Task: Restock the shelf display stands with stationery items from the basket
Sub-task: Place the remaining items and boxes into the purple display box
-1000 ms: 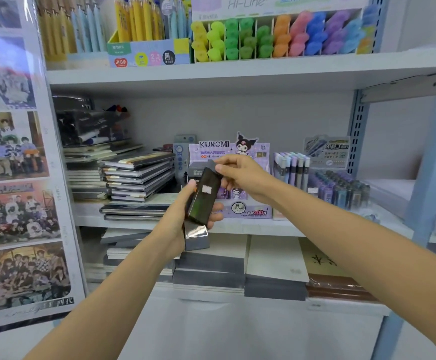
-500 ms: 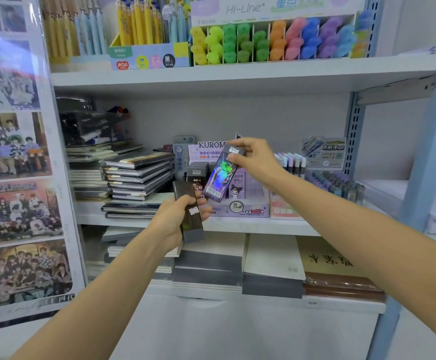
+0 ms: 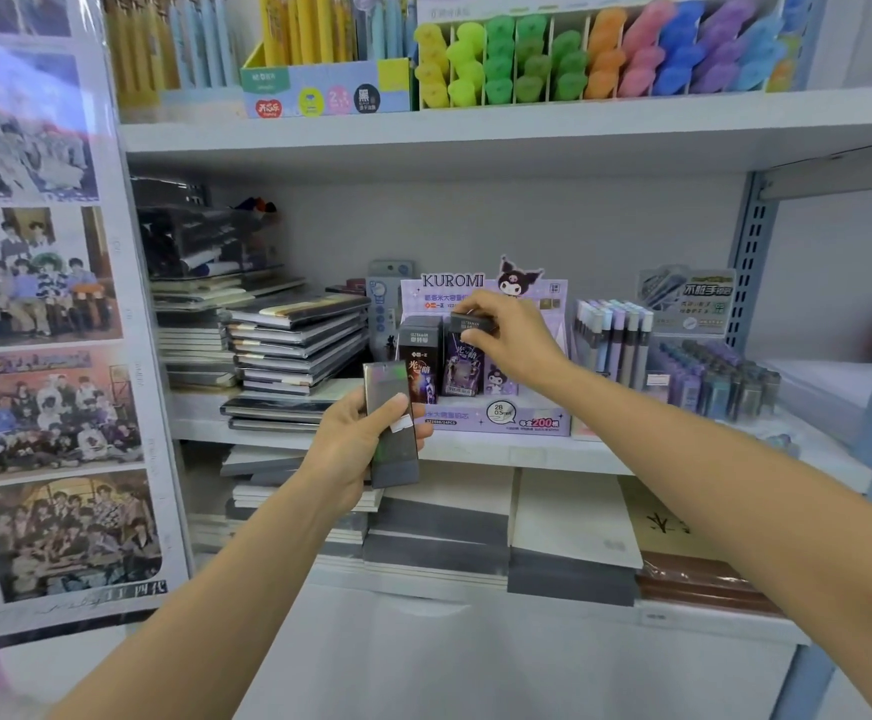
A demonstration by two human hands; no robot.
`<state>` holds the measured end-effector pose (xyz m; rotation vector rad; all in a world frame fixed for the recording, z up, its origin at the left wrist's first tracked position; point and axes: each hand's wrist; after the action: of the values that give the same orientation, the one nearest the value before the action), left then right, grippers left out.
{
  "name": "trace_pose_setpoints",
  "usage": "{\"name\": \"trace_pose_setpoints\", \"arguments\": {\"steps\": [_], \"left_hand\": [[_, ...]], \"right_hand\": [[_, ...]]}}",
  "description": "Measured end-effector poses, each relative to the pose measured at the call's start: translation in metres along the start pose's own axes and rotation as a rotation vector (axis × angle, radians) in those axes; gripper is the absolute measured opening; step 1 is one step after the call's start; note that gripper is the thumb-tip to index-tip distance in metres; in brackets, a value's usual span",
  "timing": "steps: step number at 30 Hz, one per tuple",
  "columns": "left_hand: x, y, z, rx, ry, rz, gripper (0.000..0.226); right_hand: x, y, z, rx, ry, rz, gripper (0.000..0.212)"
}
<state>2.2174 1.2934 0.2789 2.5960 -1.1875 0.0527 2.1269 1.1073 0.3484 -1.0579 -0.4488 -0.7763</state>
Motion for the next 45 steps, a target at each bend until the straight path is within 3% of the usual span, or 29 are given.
{"name": "trace_pose_setpoints", "arguments": {"steps": [12, 16, 22, 25, 27, 29, 31, 33, 35, 41, 45], "left_hand": [[0.007, -0.001, 0.004, -0.018, -0.006, 0.030, 0.021], [0.008, -0.002, 0.006, -0.019, -0.004, 0.058, 0.029], [0.008, -0.002, 0.004, -0.009, 0.013, 0.061, 0.033], [0.006, 0.001, 0.001, -0.005, 0.017, 0.061, 0.033], [0.004, 0.003, -0.001, 0.000, 0.029, 0.064, 0.032], [0.002, 0.005, -0.002, 0.024, 0.044, 0.061, 0.031], [-0.001, 0.009, -0.004, 0.049, 0.050, 0.062, 0.028], [-0.005, 0.016, -0.005, 0.081, 0.052, 0.085, 0.028], [-0.009, 0.022, -0.008, 0.129, 0.045, 0.099, 0.029], [-0.015, 0.019, -0.012, 0.254, -0.012, 0.046, 0.027], [-0.018, 0.023, -0.019, 0.126, -0.028, 0.003, 0.017]], "right_hand": [[0.020, -0.012, -0.003, 0.015, 0.093, 0.183, 0.031], [0.016, 0.004, -0.002, -0.088, 0.027, 0.146, 0.038], [0.005, 0.020, -0.010, -0.239, -0.108, -0.112, 0.021], [0.004, 0.017, -0.009, -0.308, -0.079, -0.073, 0.022], [0.003, 0.010, -0.004, -0.257, -0.083, -0.068, 0.022], [-0.002, 0.003, 0.006, -0.014, -0.069, -0.065, 0.022], [-0.013, -0.001, 0.017, 0.309, 0.008, 0.066, 0.027], [-0.024, -0.001, 0.024, 0.470, 0.063, 0.230, 0.031], [-0.031, -0.003, 0.026, 0.526, 0.067, 0.274, 0.030], [-0.042, -0.024, 0.023, 0.516, 0.151, 0.050, 0.024], [-0.056, -0.037, 0.017, 0.404, 0.049, 0.199, 0.027]]}}
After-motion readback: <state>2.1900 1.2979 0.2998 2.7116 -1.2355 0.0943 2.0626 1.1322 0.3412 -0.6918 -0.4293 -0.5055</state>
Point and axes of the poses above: each hand's wrist, its own x-axis towards the middle knuckle, its own y-axis out of the palm, z = x × y, and after that the axes turned 3 degrees about x, right-handed
